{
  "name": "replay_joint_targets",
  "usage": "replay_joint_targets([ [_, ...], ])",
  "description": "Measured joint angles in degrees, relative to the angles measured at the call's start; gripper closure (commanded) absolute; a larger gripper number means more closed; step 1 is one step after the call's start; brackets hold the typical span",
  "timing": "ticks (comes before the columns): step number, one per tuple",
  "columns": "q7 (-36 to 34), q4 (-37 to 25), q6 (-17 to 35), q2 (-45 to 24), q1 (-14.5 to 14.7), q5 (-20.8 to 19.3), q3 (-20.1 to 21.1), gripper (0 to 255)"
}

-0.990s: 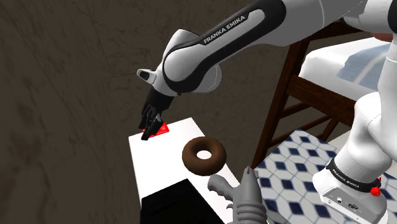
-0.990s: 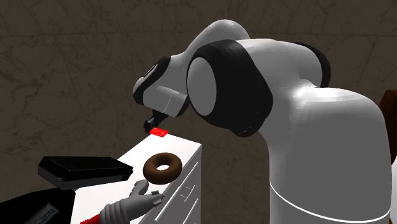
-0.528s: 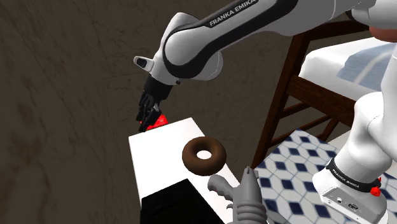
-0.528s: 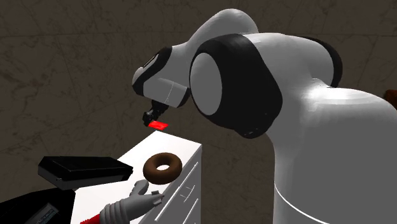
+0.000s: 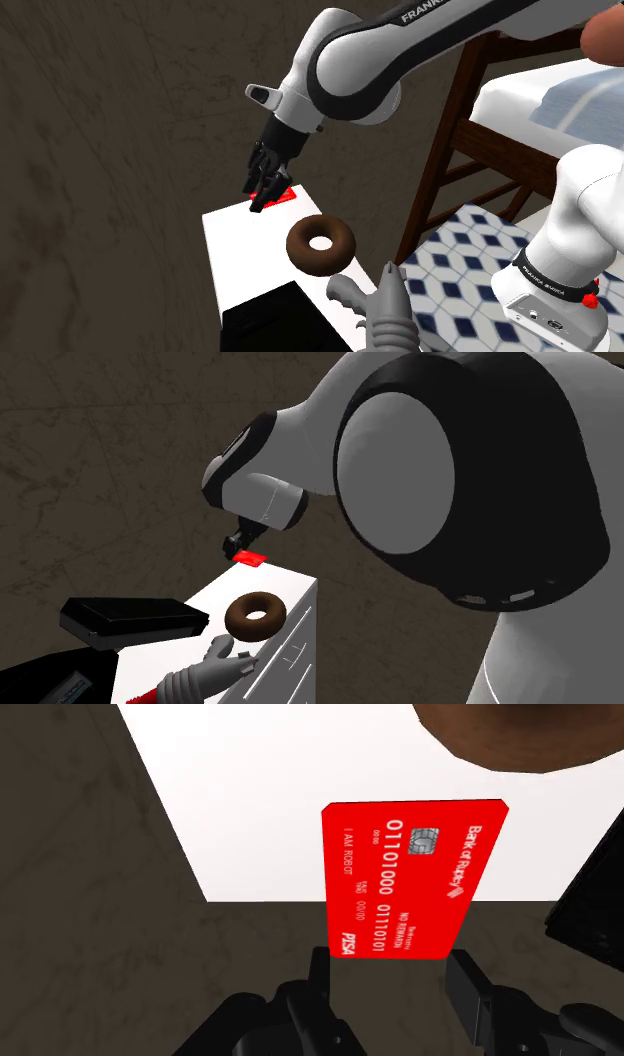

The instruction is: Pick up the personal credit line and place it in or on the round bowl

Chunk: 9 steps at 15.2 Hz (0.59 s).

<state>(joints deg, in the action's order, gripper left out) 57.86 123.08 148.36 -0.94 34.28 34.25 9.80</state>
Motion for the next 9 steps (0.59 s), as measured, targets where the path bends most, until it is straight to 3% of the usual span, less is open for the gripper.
replay_joint_targets([
  [7,0.4,16.52,0.96,15.82,1.67,4.18,1.17,255],
  [9,1.1,18.27,1.84,16.68,2.14,5.21,1.21,255],
])
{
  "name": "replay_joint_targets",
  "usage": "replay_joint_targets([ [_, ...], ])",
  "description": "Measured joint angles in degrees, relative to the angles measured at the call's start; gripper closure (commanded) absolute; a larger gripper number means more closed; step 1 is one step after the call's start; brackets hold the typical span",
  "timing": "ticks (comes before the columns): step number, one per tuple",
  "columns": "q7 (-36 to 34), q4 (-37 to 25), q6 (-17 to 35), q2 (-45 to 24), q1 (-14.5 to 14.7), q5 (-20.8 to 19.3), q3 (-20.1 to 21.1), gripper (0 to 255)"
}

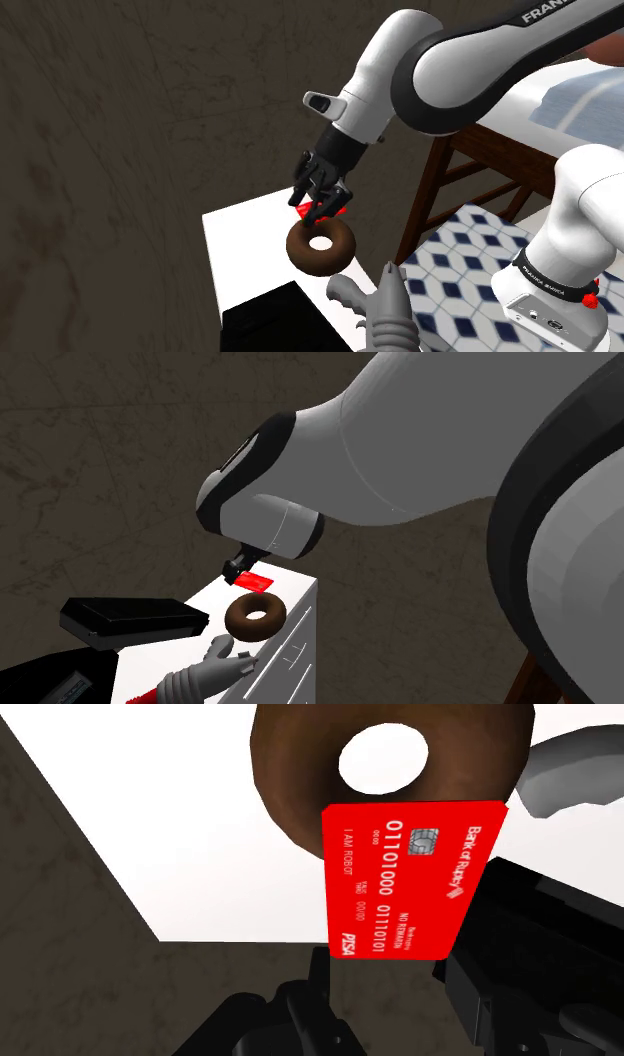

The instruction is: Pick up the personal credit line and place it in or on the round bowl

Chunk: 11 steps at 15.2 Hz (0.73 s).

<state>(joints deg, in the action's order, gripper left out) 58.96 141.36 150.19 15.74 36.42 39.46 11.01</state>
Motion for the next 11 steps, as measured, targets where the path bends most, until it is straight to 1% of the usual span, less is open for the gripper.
replay_joint_targets([
  [7,4.95,2.54,4.84,-2.73,1.84,4.85,-0.5,255],
  [11,8.54,3.23,7.73,-5.18,3.08,8.47,-0.82,255],
])
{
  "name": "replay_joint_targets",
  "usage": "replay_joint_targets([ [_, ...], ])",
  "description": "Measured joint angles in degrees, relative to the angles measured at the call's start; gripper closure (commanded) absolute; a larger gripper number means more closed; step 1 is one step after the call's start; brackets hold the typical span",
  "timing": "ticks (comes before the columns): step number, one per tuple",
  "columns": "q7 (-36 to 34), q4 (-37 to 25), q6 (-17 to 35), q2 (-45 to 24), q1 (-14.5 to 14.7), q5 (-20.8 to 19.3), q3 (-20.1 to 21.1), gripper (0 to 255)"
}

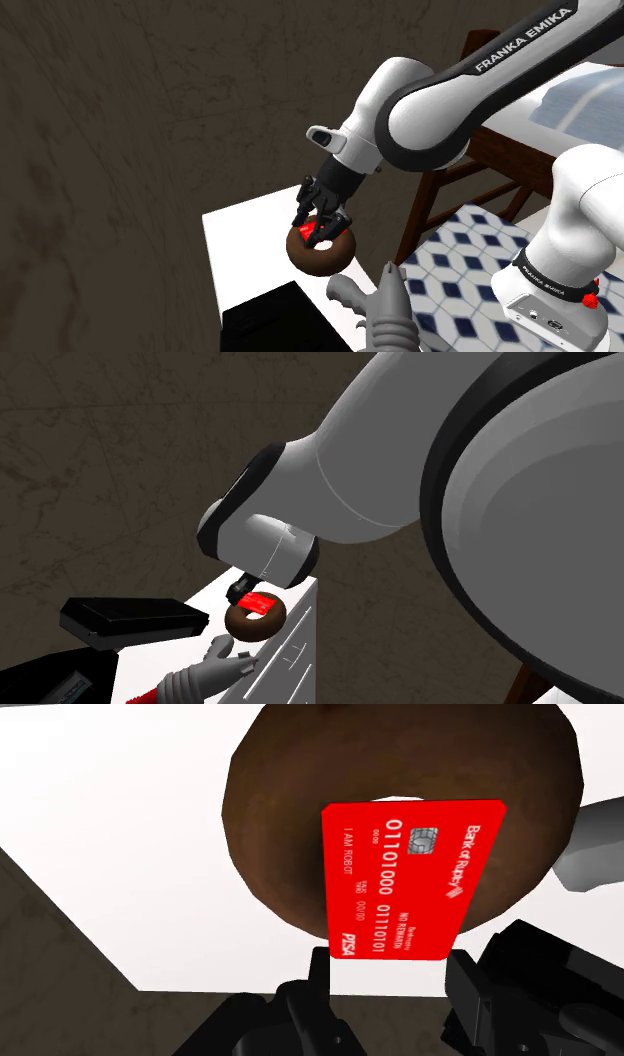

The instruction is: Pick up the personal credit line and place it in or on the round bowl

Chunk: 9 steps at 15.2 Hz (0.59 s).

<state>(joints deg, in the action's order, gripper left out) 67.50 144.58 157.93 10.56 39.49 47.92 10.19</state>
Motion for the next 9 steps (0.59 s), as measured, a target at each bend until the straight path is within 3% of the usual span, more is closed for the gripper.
replay_joint_targets([
  [3,2.84,0.11,1.78,-1.87,0.81,2.81,-0.27,255],
  [9,3.39,0.08,2.29,-2.19,1.06,3.48,-0.21,255],
])
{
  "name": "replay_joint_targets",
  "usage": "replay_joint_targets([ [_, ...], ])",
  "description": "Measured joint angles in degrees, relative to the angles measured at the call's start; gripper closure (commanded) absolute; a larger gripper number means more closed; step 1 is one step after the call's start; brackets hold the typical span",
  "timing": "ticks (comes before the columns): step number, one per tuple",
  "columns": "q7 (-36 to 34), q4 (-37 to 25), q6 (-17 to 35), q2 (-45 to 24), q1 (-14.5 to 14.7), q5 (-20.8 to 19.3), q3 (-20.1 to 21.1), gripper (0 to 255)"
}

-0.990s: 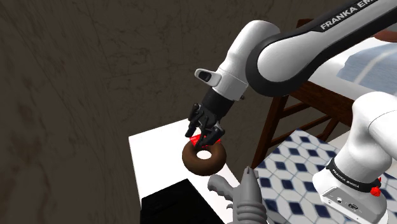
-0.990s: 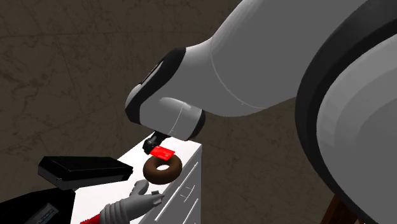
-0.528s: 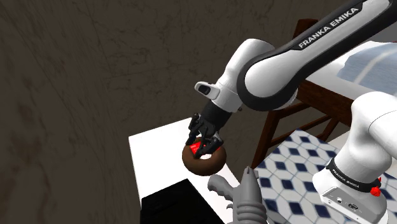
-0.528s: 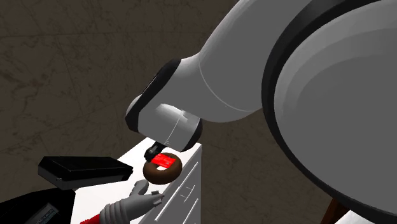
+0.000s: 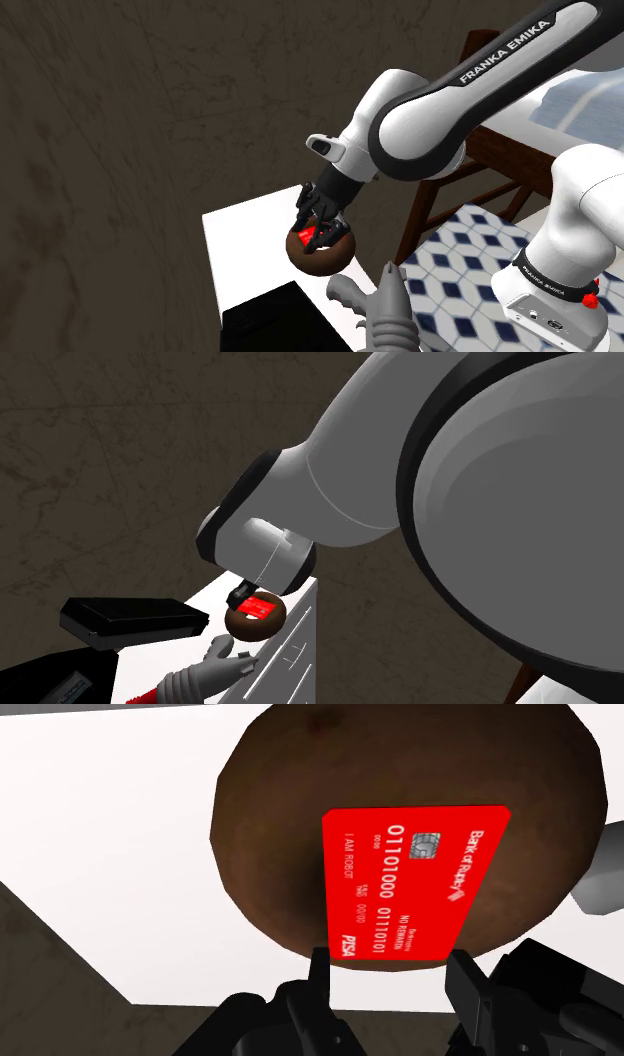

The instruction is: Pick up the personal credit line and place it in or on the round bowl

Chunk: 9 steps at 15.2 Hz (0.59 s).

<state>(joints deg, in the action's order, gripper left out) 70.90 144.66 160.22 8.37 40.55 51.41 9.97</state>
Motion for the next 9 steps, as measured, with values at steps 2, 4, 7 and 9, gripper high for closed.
replay_joint_targets([
  [2,0.01,0.11,0.0,0.05,0.02,0.04,0.01,0],
  [4,-0.02,0.18,0.0,0.03,0.02,0.04,0.01,0],
  [7,0.01,0.16,-0.01,-0.02,0.01,0.05,0.0,0],
  [9,-1.23,1.03,-1.79,2.41,-0.75,-1.66,-0.34,0],
])
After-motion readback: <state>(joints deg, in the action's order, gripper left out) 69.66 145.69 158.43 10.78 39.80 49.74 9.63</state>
